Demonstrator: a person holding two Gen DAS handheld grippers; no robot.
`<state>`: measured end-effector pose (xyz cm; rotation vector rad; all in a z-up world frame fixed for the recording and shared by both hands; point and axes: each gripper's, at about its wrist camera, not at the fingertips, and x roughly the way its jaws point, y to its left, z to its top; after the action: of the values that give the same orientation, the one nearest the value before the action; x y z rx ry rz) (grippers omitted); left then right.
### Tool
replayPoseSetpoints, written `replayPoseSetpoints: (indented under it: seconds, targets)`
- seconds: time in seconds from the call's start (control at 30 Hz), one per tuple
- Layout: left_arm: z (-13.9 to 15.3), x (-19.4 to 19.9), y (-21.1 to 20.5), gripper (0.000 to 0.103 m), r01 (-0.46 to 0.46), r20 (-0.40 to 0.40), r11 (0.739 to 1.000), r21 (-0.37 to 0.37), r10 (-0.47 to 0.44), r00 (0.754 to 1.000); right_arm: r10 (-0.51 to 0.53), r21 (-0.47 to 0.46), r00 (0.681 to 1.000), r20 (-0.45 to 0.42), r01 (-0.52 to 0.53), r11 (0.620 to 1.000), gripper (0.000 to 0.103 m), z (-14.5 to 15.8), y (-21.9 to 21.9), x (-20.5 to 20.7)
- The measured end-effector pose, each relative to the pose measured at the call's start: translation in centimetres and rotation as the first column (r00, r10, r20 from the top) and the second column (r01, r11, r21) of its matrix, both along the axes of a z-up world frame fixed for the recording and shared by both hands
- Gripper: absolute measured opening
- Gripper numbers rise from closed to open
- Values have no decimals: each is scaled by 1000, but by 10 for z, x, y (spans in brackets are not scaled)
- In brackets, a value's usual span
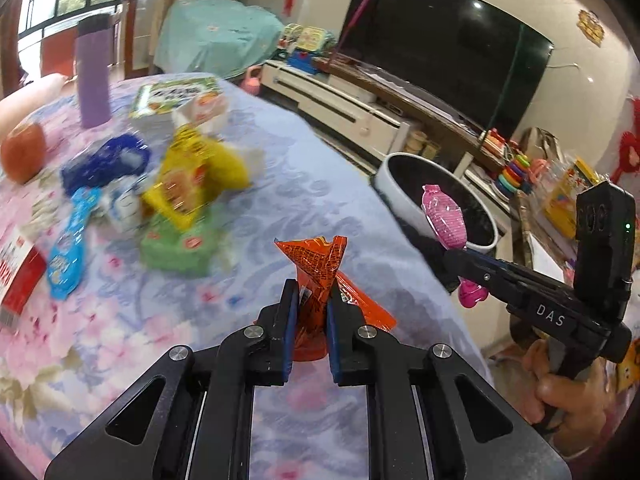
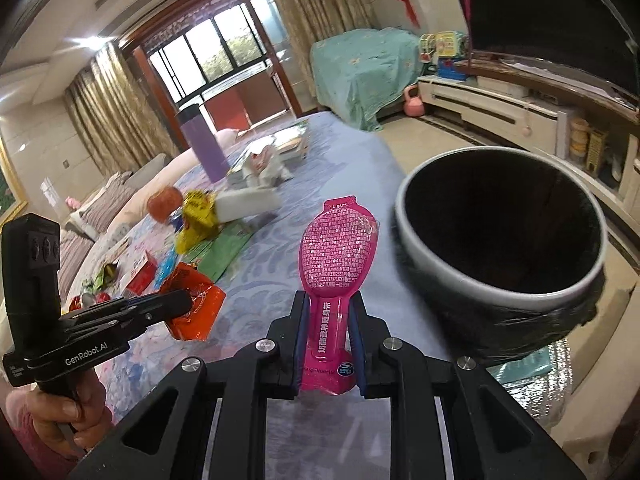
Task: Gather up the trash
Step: 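Carry both items over the trash bin and open both tools to drop them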
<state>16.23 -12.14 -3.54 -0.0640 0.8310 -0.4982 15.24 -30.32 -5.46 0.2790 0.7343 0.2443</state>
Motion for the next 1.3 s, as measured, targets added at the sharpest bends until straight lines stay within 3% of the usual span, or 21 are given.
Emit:
replayPoseSetpoints:
  seconds: [0.67, 1.3]
  targets:
    - [20, 29, -97, 12, 139, 33, 990, -16, -138, 990, -165, 6, 986, 21, 165, 986, 19, 9, -87, 3]
    - [15, 66, -164, 12, 201, 27, 979, 36, -202, 979, -189, 8, 982, -24, 189, 982, 19, 2, -125, 28]
